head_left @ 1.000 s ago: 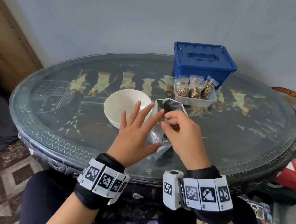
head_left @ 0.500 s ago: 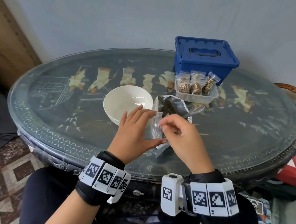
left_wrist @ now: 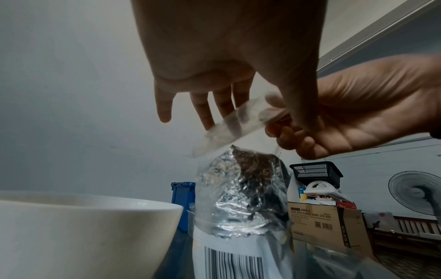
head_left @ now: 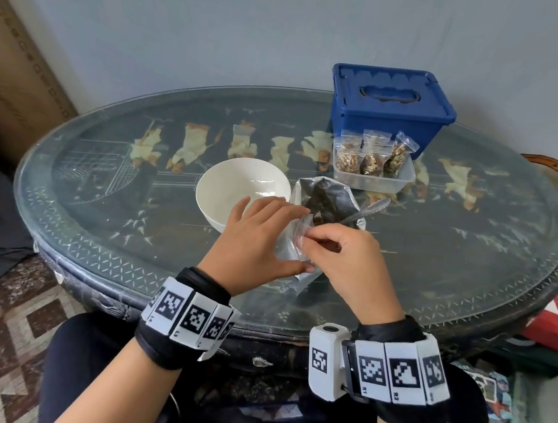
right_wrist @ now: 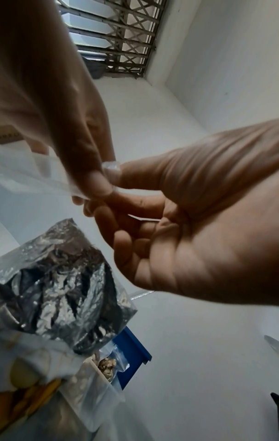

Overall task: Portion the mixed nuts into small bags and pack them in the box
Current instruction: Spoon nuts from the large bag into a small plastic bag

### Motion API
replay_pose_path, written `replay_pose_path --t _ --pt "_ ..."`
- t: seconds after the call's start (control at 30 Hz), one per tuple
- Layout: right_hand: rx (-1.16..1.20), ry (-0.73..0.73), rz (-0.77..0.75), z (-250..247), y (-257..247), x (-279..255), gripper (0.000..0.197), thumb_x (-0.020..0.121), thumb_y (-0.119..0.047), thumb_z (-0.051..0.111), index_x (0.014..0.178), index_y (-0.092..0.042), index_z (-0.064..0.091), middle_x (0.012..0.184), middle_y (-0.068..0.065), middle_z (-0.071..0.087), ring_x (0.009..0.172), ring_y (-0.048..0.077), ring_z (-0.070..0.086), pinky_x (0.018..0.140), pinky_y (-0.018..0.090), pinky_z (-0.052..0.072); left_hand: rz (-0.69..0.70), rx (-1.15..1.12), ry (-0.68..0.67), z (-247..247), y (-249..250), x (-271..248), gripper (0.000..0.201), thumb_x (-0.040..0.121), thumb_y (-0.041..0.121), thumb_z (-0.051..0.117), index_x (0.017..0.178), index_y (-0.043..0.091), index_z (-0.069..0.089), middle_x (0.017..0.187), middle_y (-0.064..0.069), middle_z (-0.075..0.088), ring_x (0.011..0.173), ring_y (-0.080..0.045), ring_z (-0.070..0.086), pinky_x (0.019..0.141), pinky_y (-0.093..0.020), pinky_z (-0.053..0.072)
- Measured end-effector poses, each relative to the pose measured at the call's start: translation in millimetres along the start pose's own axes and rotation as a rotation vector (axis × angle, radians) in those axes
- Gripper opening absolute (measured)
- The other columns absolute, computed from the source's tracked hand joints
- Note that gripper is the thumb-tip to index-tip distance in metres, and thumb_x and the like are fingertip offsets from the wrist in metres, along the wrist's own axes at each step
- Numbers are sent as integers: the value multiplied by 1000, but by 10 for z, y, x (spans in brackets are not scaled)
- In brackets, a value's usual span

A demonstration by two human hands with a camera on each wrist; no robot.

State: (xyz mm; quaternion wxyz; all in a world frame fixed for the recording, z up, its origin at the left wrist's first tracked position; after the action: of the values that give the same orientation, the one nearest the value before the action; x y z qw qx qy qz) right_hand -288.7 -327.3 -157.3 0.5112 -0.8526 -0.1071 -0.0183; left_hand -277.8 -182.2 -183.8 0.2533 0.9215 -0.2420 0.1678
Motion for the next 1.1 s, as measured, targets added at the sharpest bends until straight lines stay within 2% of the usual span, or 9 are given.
replay_pose_path --t 0.2,0.4,0.53,0.63,0.73,0.8,0.87,0.97,1.1 --pt "-28 15 -9 -12 4 28 12 83 -22 69 88 -14 75 75 -8 69 75 2 61 67 10 47 29 -30 41 -49 -5 16 57 72 63 54 110 19 56 106 3 64 106 -14 50 93 -42 40" --pt "41 49 -18 -21 10 70 9 86 -18 63 88 -15 72 79 -5 70 74 6 66 72 18 52 -83 -193 40 -103 -23 57 52 74 54 59 102 11 61 99 3 64 96 -17 57 87 -36 44" --pt "-74 173 -113 -196 -68 140 10 87 -16 63 93 -16 71 85 -1 69 77 5 57 68 7 44 -189 -257 78 -143 -54 76 48 72 42 74 104 9 59 96 3 59 92 -9 52 83 -8 35" --pt "-193 266 -205 -427 -150 230 13 88 -17 61 95 -14 72 90 -1 67 80 5 57 71 5 41 -288 -275 99 -140 -101 93 48 72 32 76 109 8 58 99 5 57 92 -8 51 81 1 31" --pt "-379 238 -152 -637 -97 376 19 88 -25 60 103 -16 69 97 -4 59 96 13 54 82 14 38 -359 -300 119 -125 -150 148 51 72 32 76 113 8 56 101 2 58 91 -8 50 78 2 30" --pt "-517 120 -31 -716 31 452 31 87 -37 57 111 -18 65 104 -1 54 108 21 49 91 27 36 -402 -303 114 -105 -185 183 52 73 33 75 115 9 55 103 4 57 91 -8 50 76 2 31" --pt "-608 -8 67 -756 152 486 41 85 -45 56 116 -20 61 111 3 54 111 22 48 92 32 38 -436 -317 104 -78 -213 216 53 73 34 75 116 10 55 104 5 56 92 -7 49 74 0 33" --pt "-592 -107 133 -749 224 509 34 86 -38 62 113 -17 61 97 -4 55 93 11 50 78 22 35 -456 -331 89 -15 -241 253 53 74 34 74 117 10 55 107 3 57 92 -9 49 73 -9 32" --pt "-460 19 66 -645 240 555 9 89 -19 60 93 -16 68 72 -11 58 73 9 56 69 21 40 -479 -346 67 69 -245 263 53 75 35 74 117 11 55 110 1 57 91 -9 48 74 -11 31"
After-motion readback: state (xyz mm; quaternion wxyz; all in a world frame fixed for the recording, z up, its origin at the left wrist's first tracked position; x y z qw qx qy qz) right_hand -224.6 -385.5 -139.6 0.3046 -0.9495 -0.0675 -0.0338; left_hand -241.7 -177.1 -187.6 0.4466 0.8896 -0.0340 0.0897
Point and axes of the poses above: each hand's wrist, its own x-axis towards the middle knuckle, its own z-axis out of the palm, y = z × x, the point moved 3 cm from there along x, towards the middle knuckle
